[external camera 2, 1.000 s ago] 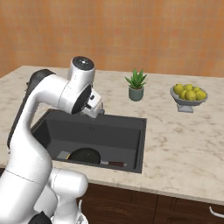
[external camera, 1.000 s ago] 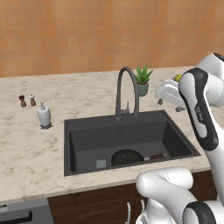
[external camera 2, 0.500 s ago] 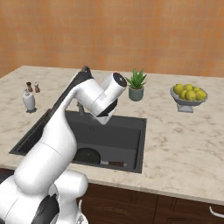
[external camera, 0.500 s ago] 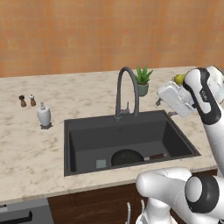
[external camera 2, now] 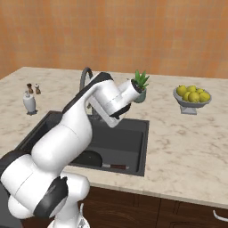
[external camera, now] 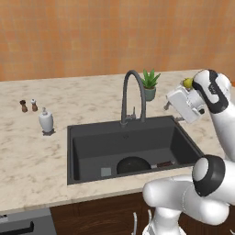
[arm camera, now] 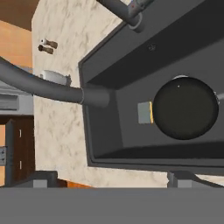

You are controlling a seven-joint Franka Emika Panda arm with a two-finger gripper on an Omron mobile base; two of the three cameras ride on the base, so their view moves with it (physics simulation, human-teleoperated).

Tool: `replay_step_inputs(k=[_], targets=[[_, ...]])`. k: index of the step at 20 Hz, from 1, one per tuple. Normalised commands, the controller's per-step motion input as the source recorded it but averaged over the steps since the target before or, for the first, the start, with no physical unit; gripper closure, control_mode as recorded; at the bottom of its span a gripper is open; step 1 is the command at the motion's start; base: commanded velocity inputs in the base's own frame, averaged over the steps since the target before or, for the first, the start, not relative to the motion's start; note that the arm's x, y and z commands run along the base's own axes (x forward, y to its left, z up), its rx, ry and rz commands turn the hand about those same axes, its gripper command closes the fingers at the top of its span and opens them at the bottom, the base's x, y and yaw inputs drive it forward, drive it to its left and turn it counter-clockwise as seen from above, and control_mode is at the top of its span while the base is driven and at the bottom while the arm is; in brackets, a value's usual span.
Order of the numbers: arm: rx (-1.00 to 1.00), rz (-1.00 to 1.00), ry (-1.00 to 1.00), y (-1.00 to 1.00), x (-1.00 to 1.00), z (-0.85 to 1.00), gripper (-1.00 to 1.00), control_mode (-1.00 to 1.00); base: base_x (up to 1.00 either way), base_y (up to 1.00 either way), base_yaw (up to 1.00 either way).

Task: Pick the pan and sponge and place them into the sink. Then turn on the water.

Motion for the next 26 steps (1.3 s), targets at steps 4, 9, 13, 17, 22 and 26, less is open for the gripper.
replay_step_inputs(k=[4,9,13,17,22,26], targets=[[0.0,0.0,0.0,-0.04,0.42,-0.41,-1.0,-1.0,0.0,0.0,0.0],[0.0,0.0,0.0,-0.1,0.64,-0.46,-1.0,-1.0,0.0,0.0,0.0],[0.0,0.0,0.0,-0.05,0.55,-0.57,-1.0,-1.0,0.0,0.0,0.0],[0.0,0.0,-0.04,-0.06,0.56,-0.58,-1.0,-1.0,0.0,0.0,0.0],[-0.03,0.0,-0.04,-0.06,0.51,-0.38,-1.0,-1.0,0.0,0.0,0.0],[-0.04,0.0,-0.01,-0.11,0.29,-0.16,-1.0,-1.0,0.0,0.0,0.0]])
